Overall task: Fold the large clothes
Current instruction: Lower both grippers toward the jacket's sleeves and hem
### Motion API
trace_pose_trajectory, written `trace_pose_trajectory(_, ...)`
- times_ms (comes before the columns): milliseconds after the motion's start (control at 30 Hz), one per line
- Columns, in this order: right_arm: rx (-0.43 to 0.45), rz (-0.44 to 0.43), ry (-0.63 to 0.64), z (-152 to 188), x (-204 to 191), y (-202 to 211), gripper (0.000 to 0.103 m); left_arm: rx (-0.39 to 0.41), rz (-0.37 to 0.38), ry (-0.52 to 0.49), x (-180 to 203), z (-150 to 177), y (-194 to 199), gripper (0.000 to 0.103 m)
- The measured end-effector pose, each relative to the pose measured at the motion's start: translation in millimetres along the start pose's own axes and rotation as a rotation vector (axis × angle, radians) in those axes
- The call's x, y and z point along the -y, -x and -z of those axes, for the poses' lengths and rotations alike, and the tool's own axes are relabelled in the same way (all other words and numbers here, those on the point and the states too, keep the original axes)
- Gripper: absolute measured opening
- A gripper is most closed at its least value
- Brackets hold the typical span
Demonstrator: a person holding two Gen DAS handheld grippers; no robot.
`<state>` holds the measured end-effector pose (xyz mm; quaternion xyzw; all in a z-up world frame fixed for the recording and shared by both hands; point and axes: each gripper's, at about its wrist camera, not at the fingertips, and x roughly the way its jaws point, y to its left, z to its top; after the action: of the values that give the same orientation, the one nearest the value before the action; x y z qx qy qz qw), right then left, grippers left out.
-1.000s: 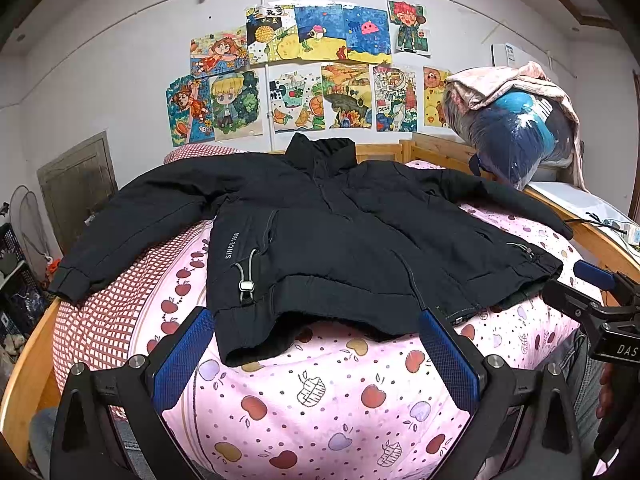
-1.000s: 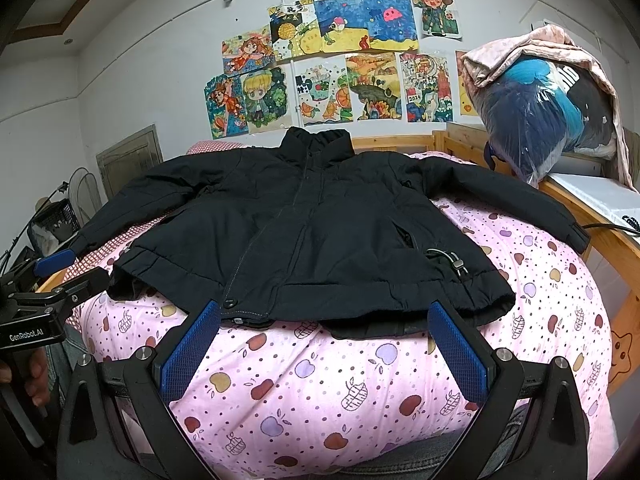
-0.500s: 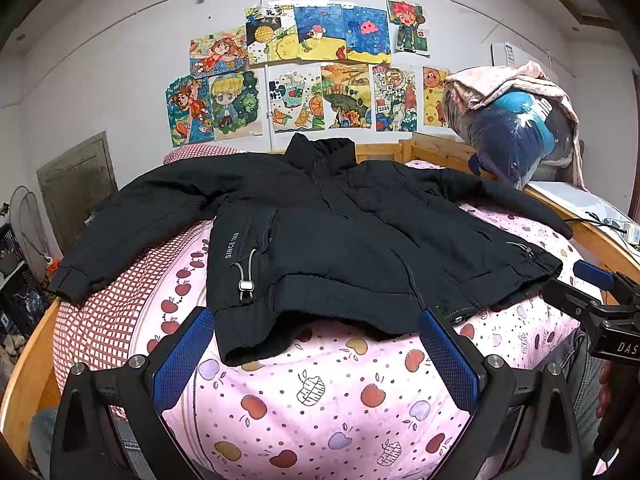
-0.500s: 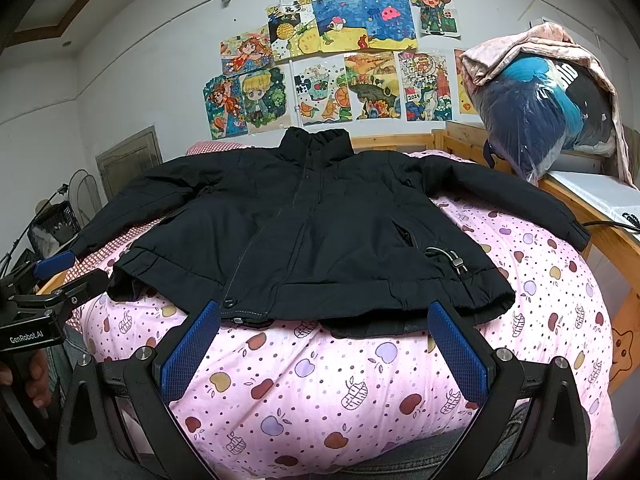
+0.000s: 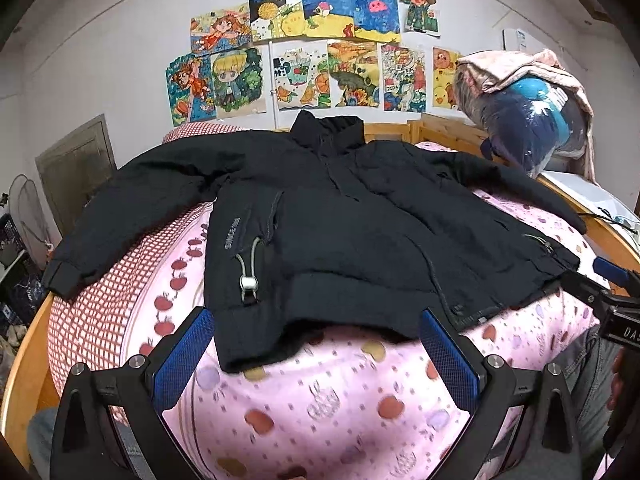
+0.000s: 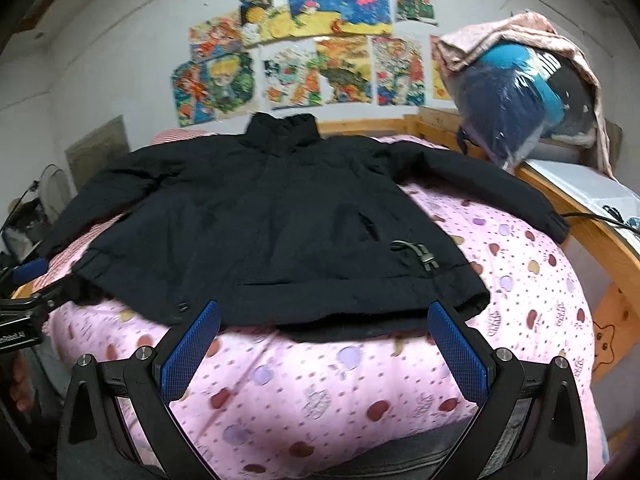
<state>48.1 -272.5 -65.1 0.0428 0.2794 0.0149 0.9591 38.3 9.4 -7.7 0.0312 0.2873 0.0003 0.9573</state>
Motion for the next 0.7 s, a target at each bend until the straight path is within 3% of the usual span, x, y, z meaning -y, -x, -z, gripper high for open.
trace_pose_trajectory(300,-0.038,0.103,-0.050,-41.8,25.5,-35.6,0.102,-0.036,-0.003,-0.009,-8.0,-46.8,-35.2,0.103)
trace_pose_trajectory(700,-0.014,0.127,-0.113,-100.2,63.8,-94.8,0.102,-0.099,0.025,-0.055,16.4,-124.6,-106.8,0.103)
